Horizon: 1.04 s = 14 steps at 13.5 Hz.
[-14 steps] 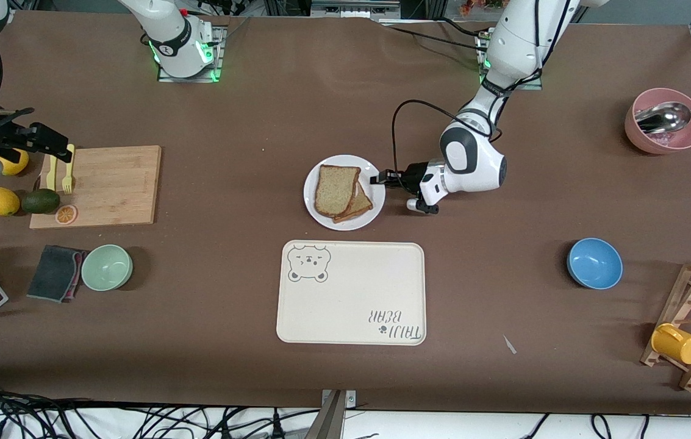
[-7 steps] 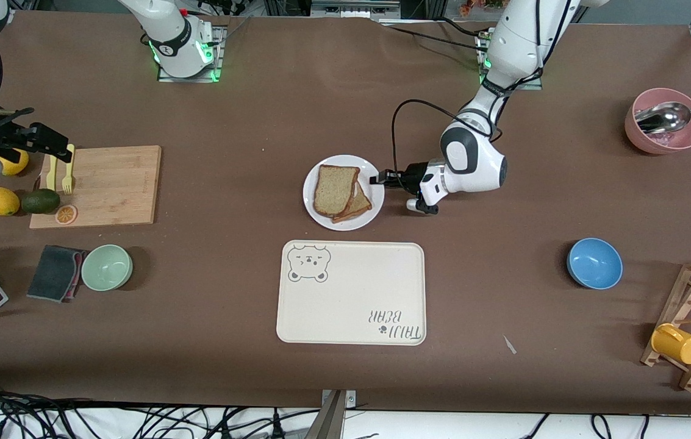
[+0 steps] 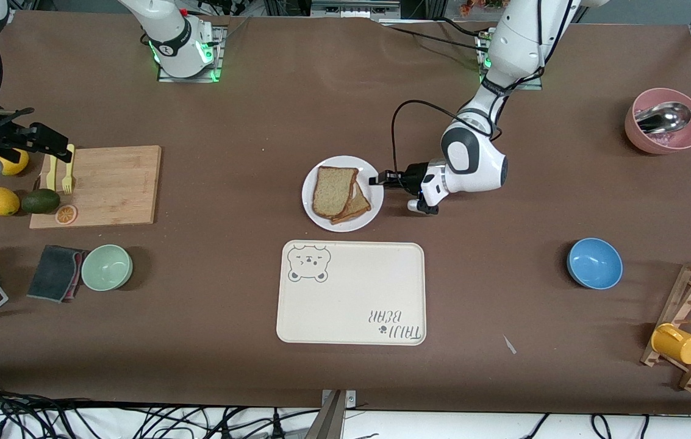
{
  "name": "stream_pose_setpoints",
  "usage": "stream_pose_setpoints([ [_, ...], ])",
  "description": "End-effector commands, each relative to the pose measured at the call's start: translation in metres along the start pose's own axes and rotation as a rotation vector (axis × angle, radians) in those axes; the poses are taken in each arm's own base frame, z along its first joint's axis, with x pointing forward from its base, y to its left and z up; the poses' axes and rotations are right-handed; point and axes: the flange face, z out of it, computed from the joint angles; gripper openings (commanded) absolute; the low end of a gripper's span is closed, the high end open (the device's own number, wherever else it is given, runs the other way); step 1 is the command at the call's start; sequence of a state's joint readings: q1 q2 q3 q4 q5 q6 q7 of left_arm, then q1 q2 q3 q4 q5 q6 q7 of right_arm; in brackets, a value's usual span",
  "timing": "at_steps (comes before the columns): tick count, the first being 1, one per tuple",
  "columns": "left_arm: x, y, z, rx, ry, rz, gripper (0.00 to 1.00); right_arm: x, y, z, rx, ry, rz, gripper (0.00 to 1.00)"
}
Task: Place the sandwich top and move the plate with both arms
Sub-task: 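Slide the plate with the left gripper onto the white bear tray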
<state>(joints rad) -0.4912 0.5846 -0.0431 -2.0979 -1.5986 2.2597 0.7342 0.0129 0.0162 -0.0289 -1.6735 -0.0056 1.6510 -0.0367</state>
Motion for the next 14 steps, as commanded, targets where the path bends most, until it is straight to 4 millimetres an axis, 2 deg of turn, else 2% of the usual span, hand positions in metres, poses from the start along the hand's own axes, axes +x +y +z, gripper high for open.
stream_pose_setpoints([
  [1, 0.006, 0.010, -0.010, -0.045, 0.060, -0.036, 0.00, 0.000, 0.002, -0.005, 0.015, 0.001, 0.014, 1.00],
  [10, 0.022, 0.029, -0.039, -0.142, 0.069, -0.032, 0.00, 0.000, 0.002, -0.005, 0.015, 0.001, 0.014, 1.00],
  [14, 0.043, 0.046, -0.056, -0.220, 0.088, -0.013, 0.00, 0.000, 0.002, -0.005, 0.015, 0.001, 0.016, 1.00],
])
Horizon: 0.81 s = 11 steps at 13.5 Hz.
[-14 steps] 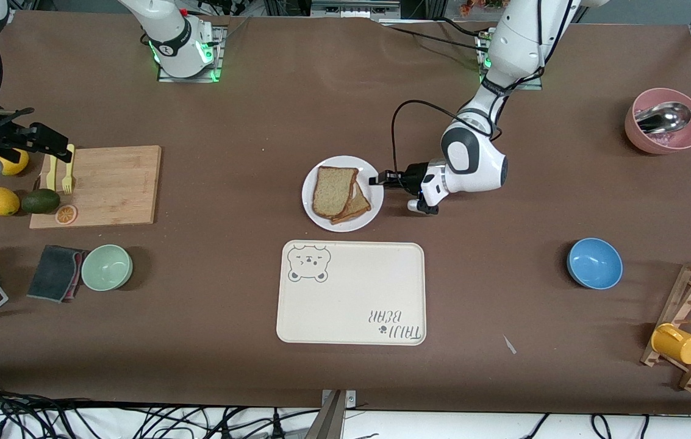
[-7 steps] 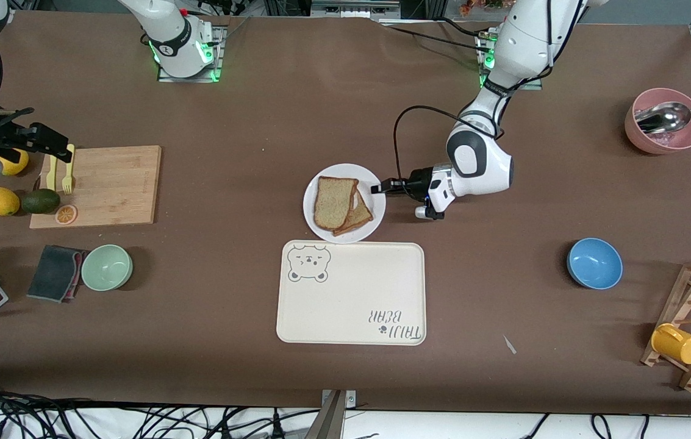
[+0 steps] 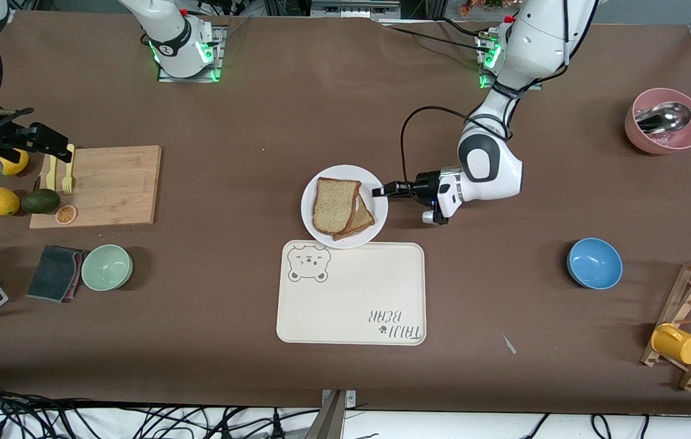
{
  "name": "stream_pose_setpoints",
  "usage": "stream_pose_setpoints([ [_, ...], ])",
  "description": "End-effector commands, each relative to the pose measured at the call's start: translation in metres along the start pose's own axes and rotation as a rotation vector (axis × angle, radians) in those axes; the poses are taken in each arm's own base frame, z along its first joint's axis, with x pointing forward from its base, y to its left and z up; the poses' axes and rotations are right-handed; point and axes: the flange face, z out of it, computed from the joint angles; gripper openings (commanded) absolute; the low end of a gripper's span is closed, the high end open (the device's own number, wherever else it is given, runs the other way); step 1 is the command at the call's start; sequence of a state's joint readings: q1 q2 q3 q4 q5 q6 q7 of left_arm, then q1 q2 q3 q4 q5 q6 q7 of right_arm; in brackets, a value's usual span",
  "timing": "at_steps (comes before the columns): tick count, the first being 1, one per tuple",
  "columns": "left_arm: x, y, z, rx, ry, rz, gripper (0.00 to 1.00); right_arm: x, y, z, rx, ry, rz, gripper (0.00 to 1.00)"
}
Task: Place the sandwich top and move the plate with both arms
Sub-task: 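Slide the plate with the left gripper onto the white bear tray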
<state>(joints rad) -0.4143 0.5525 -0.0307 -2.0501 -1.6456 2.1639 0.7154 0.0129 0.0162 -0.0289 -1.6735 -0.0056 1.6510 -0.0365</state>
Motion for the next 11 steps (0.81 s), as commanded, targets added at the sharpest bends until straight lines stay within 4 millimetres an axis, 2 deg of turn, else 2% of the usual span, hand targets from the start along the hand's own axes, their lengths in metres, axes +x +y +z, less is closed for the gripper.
stream_pose_setpoints([
  [1, 0.017, 0.027, -0.014, -0.090, 0.038, 0.021, 0.00, 0.000, 0.002, -0.005, 0.015, 0.001, 0.015, 1.00],
  [7, 0.086, 0.031, -0.023, -0.143, 0.107, 0.026, 0.00, 0.000, 0.002, -0.005, 0.015, 0.001, 0.015, 1.00],
  [11, 0.116, 0.026, -0.016, -0.151, 0.119, 0.008, 0.00, 0.000, 0.002, -0.005, 0.015, 0.001, 0.014, 1.00],
])
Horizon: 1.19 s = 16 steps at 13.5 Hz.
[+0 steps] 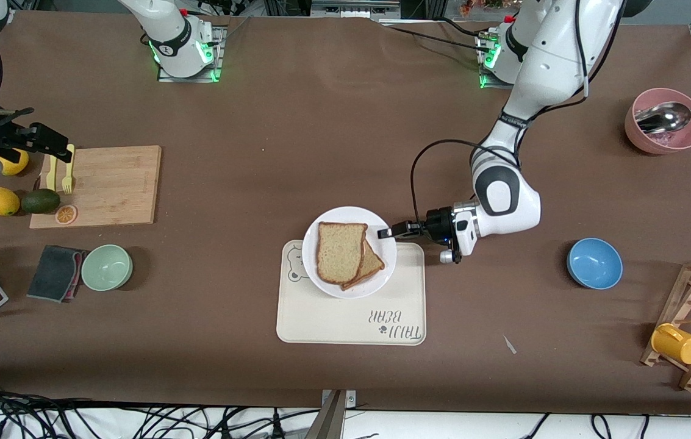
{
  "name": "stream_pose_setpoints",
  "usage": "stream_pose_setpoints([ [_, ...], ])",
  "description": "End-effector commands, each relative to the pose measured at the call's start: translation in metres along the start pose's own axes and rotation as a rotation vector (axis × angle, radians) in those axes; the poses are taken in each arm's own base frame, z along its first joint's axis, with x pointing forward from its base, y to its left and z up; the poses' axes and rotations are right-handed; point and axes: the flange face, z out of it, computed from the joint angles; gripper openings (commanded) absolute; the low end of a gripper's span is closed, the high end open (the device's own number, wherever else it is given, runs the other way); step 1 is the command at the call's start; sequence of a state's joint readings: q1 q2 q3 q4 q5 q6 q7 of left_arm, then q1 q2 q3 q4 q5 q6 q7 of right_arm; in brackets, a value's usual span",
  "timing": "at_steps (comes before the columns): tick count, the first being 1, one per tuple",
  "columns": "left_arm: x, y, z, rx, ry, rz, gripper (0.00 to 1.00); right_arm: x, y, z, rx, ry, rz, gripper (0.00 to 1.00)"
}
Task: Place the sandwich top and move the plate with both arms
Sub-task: 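Slide the plate with the left gripper onto the white bear tray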
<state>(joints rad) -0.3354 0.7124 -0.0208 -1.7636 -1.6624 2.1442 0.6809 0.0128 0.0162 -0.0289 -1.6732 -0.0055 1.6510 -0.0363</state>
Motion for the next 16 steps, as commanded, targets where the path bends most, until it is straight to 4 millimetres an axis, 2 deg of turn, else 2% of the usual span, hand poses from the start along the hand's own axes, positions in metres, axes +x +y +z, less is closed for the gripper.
stream_pose_setpoints([
  [1, 0.033, 0.005, 0.002, -0.046, 0.027, -0.034, 0.00, 0.000, 0.002, -0.005, 0.015, 0.001, 0.014, 1.00],
  [6, 0.071, -0.010, 0.000, -0.034, 0.063, -0.028, 0.00, 0.000, 0.002, -0.005, 0.015, 0.001, 0.015, 1.00],
  [7, 0.077, -0.018, -0.003, -0.025, 0.072, -0.027, 0.00, 0.000, 0.002, -0.005, 0.015, 0.001, 0.014, 1.00],
  [9, 0.078, -0.029, -0.002, -0.017, 0.073, -0.034, 0.00, 0.000, 0.002, -0.005, 0.015, 0.001, 0.014, 1.00],
  [11, 0.083, -0.040, -0.010, 0.002, 0.086, -0.038, 0.00, 0.000, 0.002, -0.005, 0.015, 0.001, 0.014, 1.00],
  [16, 0.083, -0.053, -0.013, 0.022, 0.089, -0.046, 0.00, 0.000, 0.001, -0.005, 0.015, 0.001, 0.012, 1.00],
])
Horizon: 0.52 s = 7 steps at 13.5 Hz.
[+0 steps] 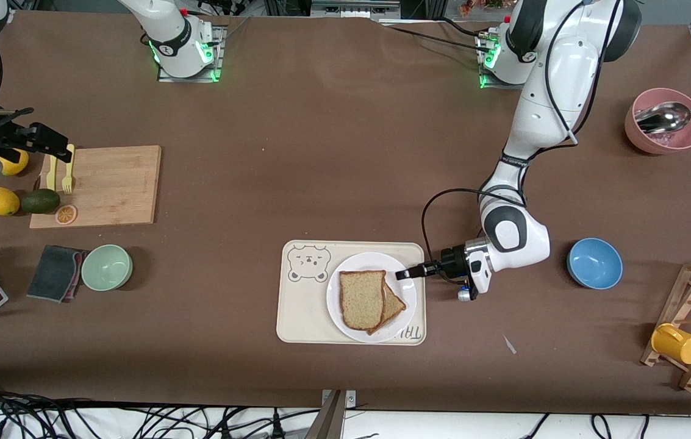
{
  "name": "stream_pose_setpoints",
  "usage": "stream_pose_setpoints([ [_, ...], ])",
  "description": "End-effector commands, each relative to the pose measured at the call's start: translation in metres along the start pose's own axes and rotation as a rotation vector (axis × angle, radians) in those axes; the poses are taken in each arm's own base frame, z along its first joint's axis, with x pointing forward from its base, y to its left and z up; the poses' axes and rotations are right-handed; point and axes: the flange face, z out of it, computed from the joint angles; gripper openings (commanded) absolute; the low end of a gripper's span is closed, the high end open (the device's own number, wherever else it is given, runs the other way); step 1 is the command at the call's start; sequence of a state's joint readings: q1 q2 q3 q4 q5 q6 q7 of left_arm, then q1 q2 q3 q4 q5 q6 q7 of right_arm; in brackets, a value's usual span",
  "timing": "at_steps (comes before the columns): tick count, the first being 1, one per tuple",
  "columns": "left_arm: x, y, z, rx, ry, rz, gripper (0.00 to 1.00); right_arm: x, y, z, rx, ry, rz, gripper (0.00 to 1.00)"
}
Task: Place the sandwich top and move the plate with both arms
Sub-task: 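Slide the plate with the left gripper onto the white bear tray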
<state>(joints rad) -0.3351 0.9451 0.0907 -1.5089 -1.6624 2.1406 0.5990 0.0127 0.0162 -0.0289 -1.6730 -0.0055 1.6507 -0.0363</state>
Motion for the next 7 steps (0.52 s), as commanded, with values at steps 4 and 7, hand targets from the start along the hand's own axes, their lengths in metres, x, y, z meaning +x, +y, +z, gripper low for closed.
stream_pose_setpoints([
  [4, 0.0007, 0.0063, 0.0071, -0.026, -0.008, 0.001, 0.21, 0.0004, 0.0007, -0.0052, 0.015, 0.001, 0.012, 1.00],
  [7, -0.0024, 0.0090, 0.0064, -0.026, -0.010, 0.007, 0.59, -0.0002, 0.0006, -0.0059, 0.015, 0.001, 0.012, 1.00],
])
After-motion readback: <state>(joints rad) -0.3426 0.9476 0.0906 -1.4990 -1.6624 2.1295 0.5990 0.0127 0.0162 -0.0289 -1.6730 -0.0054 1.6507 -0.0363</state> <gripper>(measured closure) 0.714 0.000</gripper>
